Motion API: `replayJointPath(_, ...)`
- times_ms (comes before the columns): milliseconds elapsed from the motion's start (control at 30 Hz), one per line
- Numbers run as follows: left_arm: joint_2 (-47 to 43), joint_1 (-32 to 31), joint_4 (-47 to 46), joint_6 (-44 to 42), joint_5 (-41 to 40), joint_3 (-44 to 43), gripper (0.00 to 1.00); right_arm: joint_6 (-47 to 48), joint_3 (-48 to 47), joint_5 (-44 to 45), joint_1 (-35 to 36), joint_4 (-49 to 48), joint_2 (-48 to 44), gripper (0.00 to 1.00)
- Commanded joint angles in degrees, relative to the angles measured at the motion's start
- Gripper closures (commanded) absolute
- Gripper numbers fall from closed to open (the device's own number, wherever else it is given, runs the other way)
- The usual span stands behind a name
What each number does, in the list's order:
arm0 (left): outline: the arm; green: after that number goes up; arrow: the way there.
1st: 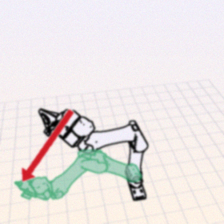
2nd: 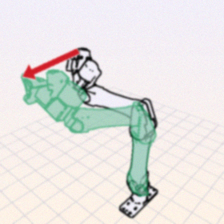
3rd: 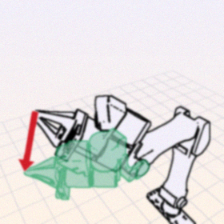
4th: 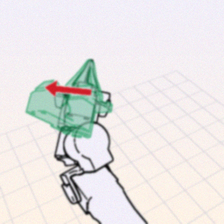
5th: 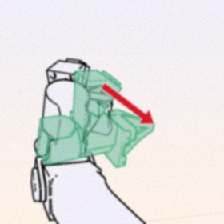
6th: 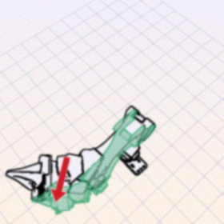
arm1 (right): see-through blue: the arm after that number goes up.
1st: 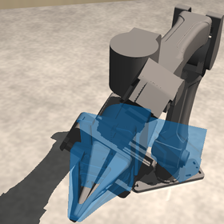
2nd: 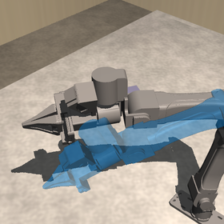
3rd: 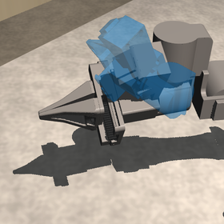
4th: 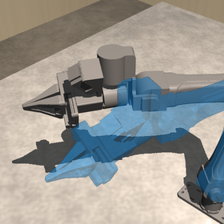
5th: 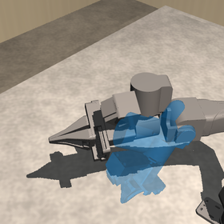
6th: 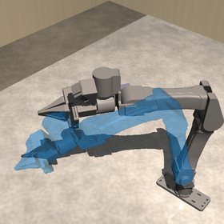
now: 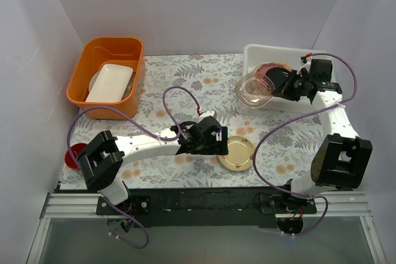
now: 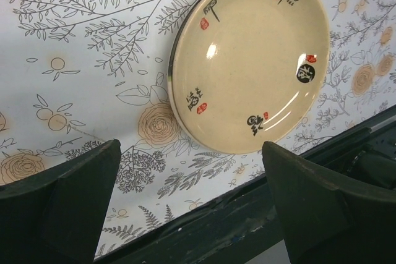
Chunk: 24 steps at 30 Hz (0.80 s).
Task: Place the plates into the plastic bin on the countertop
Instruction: Place the plate in the plastic bin.
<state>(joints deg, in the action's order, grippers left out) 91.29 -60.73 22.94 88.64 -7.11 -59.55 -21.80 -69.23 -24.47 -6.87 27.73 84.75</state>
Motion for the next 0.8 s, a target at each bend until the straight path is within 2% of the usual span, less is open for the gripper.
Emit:
replayJointPath(0,0.7,-0.4,1.3,-1.0,-1.9,-3.0,0.02,-0.1,-3.5,-2.4,-2.9,-2.0,0.3,0.99)
replayJointPath(767,3.5,-0.5,2.5,-1.4,-1.2,-5.0,0.02,-7.7,-4.2,-5.4,-11.8,-8.9,4.5,0.99)
